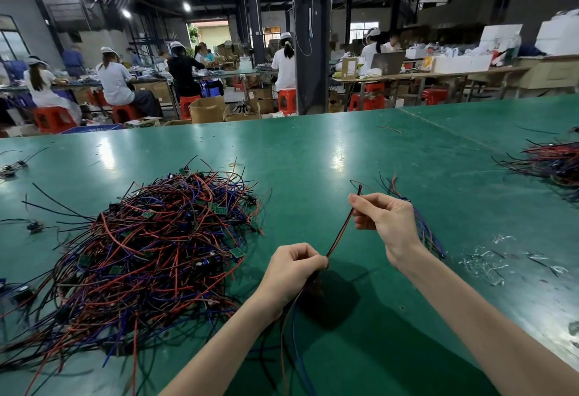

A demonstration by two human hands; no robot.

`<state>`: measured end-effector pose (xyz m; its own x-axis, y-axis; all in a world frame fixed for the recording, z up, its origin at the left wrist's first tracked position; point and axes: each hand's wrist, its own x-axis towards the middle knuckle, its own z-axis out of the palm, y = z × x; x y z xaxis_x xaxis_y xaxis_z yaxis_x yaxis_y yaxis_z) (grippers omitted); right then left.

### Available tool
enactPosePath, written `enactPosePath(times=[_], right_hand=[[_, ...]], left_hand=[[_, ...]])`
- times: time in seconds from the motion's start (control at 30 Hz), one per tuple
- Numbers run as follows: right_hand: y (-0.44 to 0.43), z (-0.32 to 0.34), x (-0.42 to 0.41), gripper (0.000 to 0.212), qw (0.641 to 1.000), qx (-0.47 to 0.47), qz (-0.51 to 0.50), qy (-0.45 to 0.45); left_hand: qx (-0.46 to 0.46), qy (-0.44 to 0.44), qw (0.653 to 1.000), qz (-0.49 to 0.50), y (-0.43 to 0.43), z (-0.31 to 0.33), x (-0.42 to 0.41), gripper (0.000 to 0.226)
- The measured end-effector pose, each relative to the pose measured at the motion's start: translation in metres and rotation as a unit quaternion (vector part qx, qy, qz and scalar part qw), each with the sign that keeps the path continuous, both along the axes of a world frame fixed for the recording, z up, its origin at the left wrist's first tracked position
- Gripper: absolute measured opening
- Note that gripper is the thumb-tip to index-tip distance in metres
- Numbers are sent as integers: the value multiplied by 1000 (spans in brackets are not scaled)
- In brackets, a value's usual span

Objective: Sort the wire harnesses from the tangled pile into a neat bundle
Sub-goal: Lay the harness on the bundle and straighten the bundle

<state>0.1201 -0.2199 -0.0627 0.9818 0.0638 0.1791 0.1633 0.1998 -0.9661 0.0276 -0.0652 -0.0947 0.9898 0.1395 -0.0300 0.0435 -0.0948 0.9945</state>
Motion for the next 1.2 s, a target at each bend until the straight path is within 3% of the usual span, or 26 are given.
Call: enactPosePath(times=[0.4,0.63,0.73,0.83,0.93,1.03,1.2], right_hand=[[-2,8,-1,15,986,106,53,117],[-5,1,7,14,893,248,150,344],[-5,-2,10,15,923,204,112,308],[-2,-5,12,13,976,122,30,179],[-2,-6,11,12,989,88,-14,118],[-4,-5,11,13,987,98,-20,126],[-7,-4,16,12,962,155,28,221]], left_hand=[[-27,-9,998,-52,-3,2,-3,24],[-10,-19,998,-53,-2,3,-4,26],[-6,-18,999,-49,-2,3,-4,25],[-5,-20,999,-50,-1,3,-3,22],[-5,-18,999,-50,-2,2,-3,20],[-9,-14,998,-53,-1,2,-2,21],[-18,-10,998,-60,-2,3,-2,21]])
